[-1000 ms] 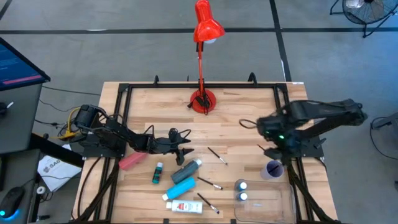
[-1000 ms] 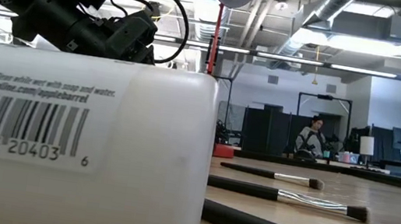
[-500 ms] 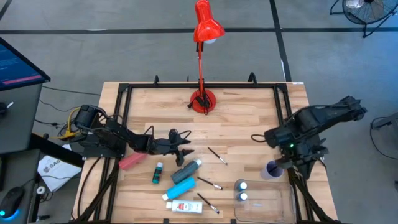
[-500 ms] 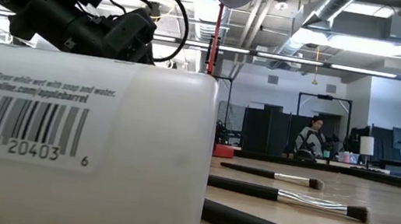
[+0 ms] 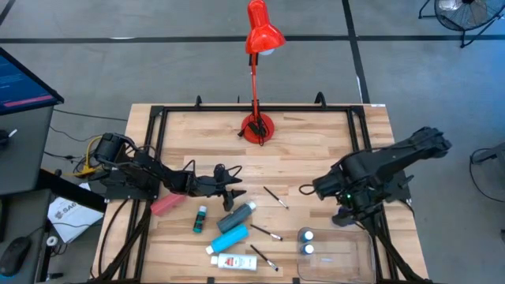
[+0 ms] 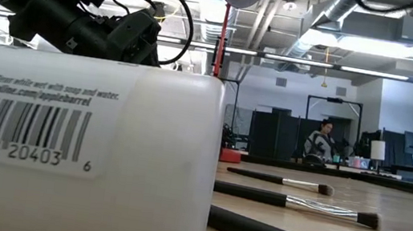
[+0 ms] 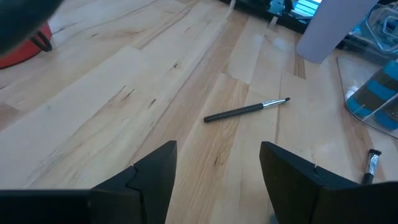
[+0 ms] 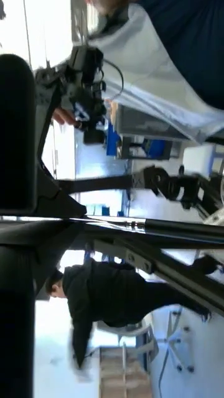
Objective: Pick & Place Paint Supplies
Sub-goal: Put the black silver paint brush into the purple cup
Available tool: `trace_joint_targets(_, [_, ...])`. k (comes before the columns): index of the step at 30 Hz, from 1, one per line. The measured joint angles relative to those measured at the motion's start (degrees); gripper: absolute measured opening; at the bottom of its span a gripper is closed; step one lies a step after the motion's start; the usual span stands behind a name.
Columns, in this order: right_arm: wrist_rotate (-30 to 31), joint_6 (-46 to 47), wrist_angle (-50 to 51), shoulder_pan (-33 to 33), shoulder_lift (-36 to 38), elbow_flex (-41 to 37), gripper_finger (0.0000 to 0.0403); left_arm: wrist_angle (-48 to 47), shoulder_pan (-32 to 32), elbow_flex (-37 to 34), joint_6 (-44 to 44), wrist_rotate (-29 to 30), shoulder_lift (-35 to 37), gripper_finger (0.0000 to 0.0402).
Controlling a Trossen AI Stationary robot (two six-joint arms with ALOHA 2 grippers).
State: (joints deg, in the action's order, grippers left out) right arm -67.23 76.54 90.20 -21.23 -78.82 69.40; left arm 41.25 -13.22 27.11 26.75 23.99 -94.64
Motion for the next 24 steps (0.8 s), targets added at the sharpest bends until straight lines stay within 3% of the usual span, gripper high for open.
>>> trace_joint_targets(9, [-0.2,-7.7,-0.1,0.8,0.3,-8.7,0.0000,0.0,-1.0,0.0,-0.4,0.0,0.0,0.0208])
trace_joint_targets(24, [2.4,-21.0,-0.2,8.1,0.3,-17.4,0.0000,0.0,-1.1,0.0,-0.6,0.5,0.0,0.0208])
